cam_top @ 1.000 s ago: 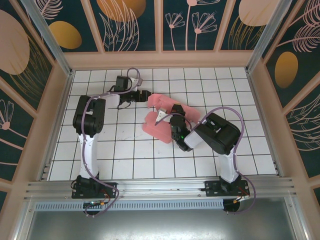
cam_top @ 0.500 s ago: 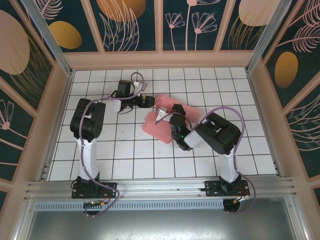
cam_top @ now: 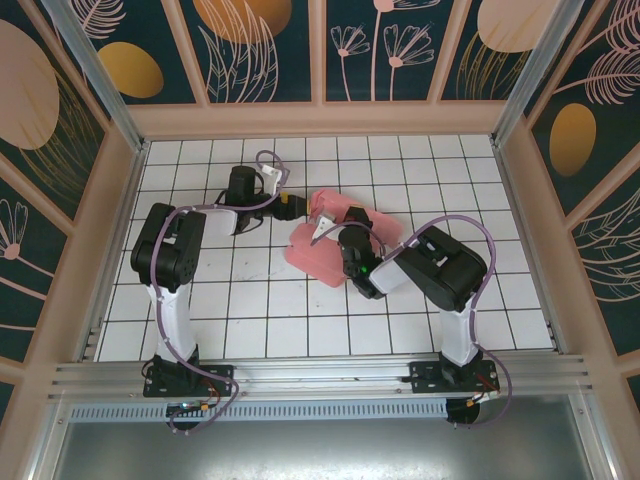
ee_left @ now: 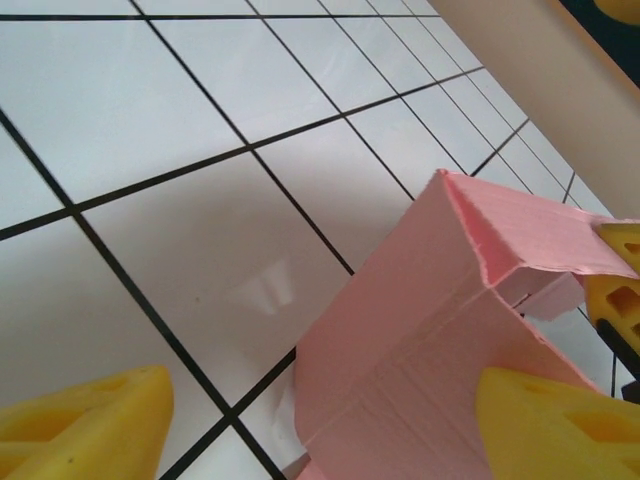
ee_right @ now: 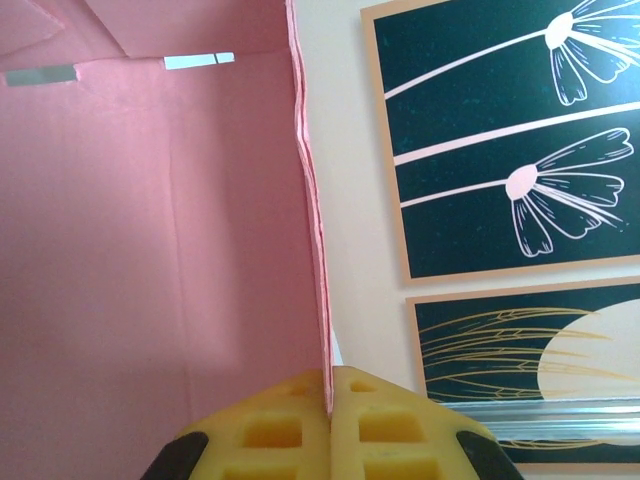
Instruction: Fold the paper box
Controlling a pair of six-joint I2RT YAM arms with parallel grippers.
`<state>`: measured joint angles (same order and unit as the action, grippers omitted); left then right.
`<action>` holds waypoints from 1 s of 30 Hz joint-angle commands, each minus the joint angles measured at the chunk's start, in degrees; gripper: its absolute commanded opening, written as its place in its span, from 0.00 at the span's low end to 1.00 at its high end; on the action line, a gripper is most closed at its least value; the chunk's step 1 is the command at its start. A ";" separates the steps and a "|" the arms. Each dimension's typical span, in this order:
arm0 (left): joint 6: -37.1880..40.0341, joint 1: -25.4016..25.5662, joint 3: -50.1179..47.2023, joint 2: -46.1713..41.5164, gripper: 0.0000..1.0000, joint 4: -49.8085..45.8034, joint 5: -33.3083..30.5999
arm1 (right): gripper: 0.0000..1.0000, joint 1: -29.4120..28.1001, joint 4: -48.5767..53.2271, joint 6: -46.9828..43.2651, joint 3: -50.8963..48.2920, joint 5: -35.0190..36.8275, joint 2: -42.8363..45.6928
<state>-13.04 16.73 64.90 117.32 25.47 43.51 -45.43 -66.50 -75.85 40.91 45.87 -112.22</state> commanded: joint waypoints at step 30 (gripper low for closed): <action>11.73 3.48 8.21 5.88 0.51 -8.05 3.49 | 0.00 -0.10 4.54 4.26 3.02 -0.40 2.31</action>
<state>-1.91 19.55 71.22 121.93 18.15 47.33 -45.34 -62.89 -74.35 42.72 46.02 -111.81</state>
